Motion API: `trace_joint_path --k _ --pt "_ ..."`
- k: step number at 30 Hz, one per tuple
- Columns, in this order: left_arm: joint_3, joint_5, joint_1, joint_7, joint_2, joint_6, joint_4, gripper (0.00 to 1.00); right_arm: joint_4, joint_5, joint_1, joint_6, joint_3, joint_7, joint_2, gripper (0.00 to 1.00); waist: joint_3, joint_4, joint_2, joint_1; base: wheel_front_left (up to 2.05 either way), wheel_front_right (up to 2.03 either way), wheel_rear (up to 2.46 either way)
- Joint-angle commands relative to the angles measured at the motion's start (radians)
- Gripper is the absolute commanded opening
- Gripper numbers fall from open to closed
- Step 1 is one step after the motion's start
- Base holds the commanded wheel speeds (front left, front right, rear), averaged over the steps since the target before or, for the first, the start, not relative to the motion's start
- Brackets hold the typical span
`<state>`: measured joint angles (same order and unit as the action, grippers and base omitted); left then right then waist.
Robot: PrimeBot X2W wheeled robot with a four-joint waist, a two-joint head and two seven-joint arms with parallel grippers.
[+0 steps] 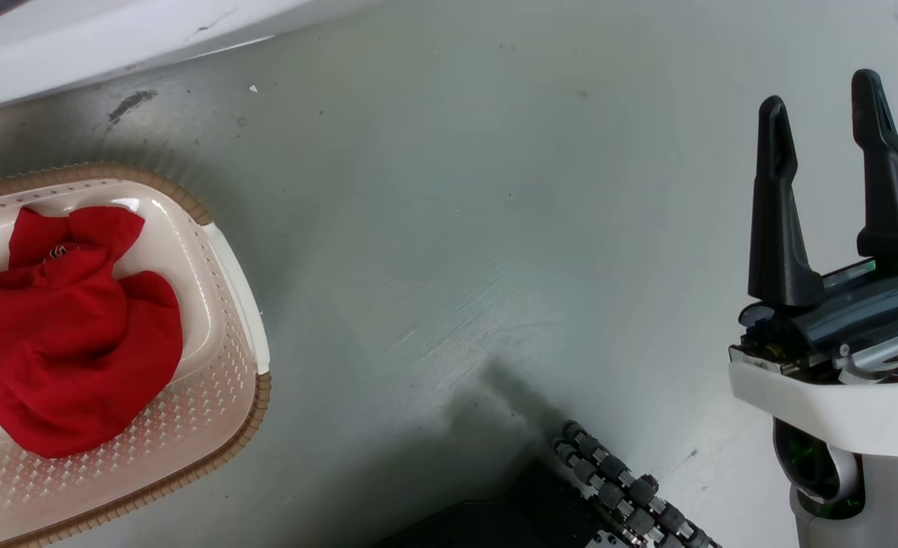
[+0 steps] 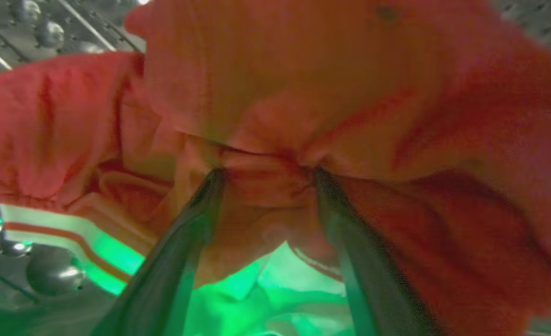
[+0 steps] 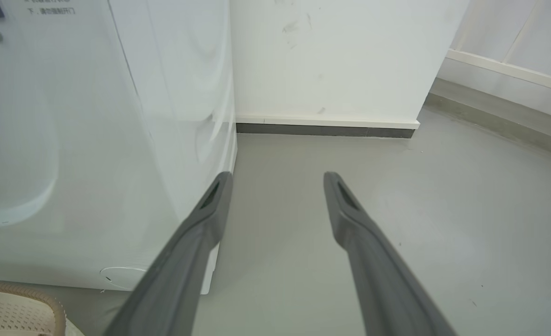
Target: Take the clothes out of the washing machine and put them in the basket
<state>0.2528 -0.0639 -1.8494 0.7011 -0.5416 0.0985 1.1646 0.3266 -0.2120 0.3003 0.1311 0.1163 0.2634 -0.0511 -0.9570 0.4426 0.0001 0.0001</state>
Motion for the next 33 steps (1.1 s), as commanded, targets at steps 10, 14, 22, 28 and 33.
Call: trace_joint_path --k 10,14,22,28,33 --pt "0.037 -0.001 0.046 -0.048 0.02 0.008 0.015 0.0 -0.005 0.001 0.018 -0.001 -0.014 0.002 0.001 1.0 -0.014 -0.013 -0.0001 -0.0001 0.0 0.0 0.0" --pt "0.039 -0.012 0.061 -0.118 0.016 0.011 0.003 0.0 -0.015 0.01 0.02 -0.001 -0.017 0.002 0.001 1.0 0.015 -0.027 -0.0001 -0.0001 0.0 0.0 0.0" --pt "0.009 -0.075 0.136 -0.299 0.046 0.016 0.007 0.0 -0.031 0.043 -0.004 -0.001 -0.032 0.002 0.001 1.0 0.127 -0.061 -0.0001 -0.0001 0.0 0.0 0.0" --pt "0.002 -0.126 0.224 -0.423 0.088 0.026 0.023 0.0 -0.05 0.072 -0.038 -0.001 -0.044 0.002 0.001 1.0 0.22 -0.096 -0.0001 -0.0001 0.0 0.0 0.0" --pt "0.002 -0.179 0.324 -0.543 0.117 0.03 0.022 0.0 -0.063 0.098 -0.068 -0.001 -0.044 0.002 0.001 1.0 0.299 -0.124 -0.0001 -0.0001 0.0 0.0 0.0"
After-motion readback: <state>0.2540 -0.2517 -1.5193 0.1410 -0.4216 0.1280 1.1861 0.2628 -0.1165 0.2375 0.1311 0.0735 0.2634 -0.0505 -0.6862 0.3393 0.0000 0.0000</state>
